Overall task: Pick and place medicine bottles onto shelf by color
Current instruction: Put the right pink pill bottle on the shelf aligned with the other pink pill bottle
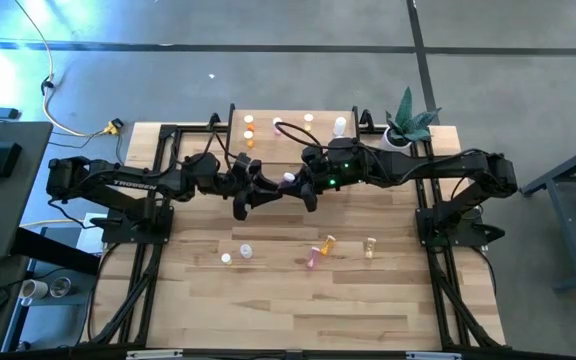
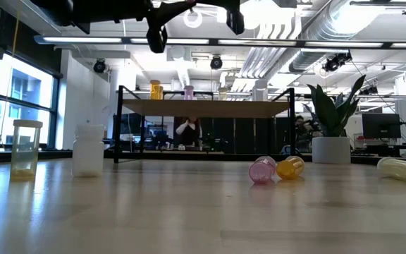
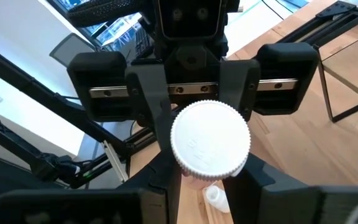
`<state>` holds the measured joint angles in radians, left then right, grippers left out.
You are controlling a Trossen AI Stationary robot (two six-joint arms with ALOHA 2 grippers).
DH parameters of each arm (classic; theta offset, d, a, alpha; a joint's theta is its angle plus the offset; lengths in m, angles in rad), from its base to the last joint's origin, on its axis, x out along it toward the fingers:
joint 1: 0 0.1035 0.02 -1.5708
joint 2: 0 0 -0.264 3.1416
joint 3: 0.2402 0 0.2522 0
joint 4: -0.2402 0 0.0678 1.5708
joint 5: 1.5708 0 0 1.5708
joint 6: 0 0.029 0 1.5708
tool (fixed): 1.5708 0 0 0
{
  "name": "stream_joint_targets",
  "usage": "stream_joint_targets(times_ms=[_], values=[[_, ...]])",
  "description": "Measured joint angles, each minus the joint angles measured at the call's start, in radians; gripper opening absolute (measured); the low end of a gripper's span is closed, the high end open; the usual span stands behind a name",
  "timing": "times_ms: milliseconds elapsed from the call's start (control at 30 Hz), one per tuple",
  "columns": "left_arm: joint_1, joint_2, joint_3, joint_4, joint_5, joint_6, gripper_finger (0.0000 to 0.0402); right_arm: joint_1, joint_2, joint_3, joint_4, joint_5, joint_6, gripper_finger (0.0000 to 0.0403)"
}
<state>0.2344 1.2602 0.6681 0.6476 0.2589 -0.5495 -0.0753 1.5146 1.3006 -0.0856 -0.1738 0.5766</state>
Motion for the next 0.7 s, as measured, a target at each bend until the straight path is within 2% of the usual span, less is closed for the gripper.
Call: stream_joint_targets(times_ms=[233, 500, 700], values=[[0.0, 0.0, -0.001, 0.001, 0.007, -0.001, 0.0095, 0.0, 0.0, 0.0, 0.003, 0.008, -0.008, 0.0085], [0.0, -0.002, -0.001, 0.003, 0.018, -0.023, 0.0099, 0.007, 0.015, 0.0, 0.039, 0.008, 0.002, 0.0085], [-0.001, 0.0, -0.002, 0.006, 0.015, -0.018, 0.0085, 0.011, 0.016, 0.001, 0.045, 0.012, 0.0, 0.0085]])
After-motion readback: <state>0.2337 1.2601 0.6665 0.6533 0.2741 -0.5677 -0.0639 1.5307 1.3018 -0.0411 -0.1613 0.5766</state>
